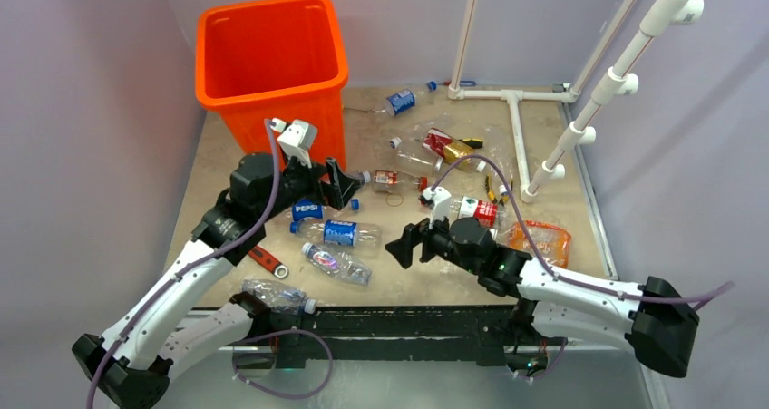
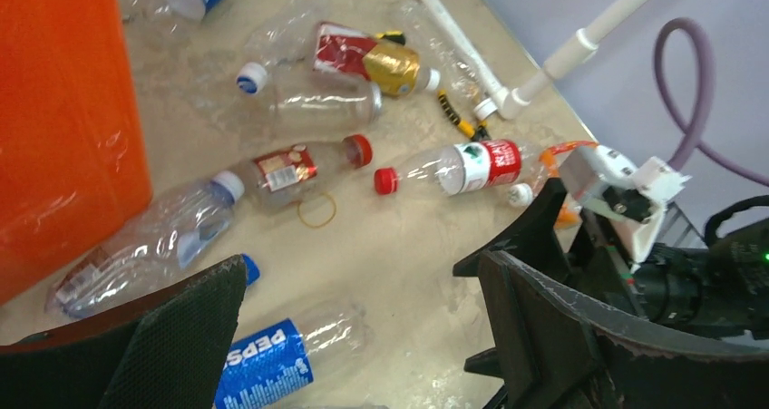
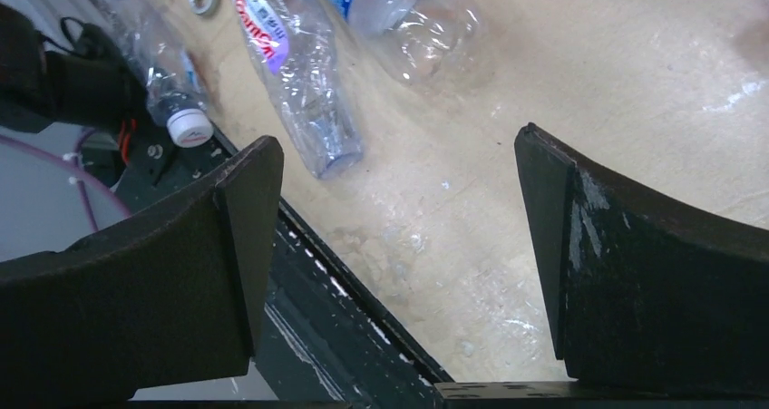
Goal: Put the plastic bottles in the bin
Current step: Pick up the plastic bottle at the center of the board.
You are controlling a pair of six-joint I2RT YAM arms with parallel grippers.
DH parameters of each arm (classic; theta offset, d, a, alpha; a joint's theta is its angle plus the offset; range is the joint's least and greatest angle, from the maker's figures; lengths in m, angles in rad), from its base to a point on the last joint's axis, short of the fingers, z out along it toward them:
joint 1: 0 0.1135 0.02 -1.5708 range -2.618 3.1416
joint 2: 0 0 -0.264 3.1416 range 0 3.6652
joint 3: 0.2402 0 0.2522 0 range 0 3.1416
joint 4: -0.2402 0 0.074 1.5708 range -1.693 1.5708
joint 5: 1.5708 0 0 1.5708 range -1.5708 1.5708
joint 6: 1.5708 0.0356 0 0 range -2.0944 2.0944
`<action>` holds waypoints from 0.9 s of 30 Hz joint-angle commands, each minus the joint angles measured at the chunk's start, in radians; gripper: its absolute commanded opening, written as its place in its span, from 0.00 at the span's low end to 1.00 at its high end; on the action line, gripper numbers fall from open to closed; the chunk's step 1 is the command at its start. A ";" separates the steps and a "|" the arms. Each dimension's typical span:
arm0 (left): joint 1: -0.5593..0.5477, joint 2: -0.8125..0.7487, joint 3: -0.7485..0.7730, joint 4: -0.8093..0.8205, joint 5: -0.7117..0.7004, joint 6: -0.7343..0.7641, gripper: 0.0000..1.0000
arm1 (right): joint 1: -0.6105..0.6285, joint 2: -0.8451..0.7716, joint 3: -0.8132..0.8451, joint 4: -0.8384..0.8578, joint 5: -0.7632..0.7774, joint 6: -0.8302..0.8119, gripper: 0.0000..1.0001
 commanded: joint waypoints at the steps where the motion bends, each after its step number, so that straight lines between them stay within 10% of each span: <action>1: -0.004 -0.055 -0.099 0.150 -0.072 -0.022 0.99 | 0.021 0.049 -0.004 0.118 0.121 0.031 0.94; 27: 0.006 -0.145 -0.166 0.082 -0.294 0.001 0.98 | 0.062 0.643 0.364 0.201 0.010 -0.335 0.92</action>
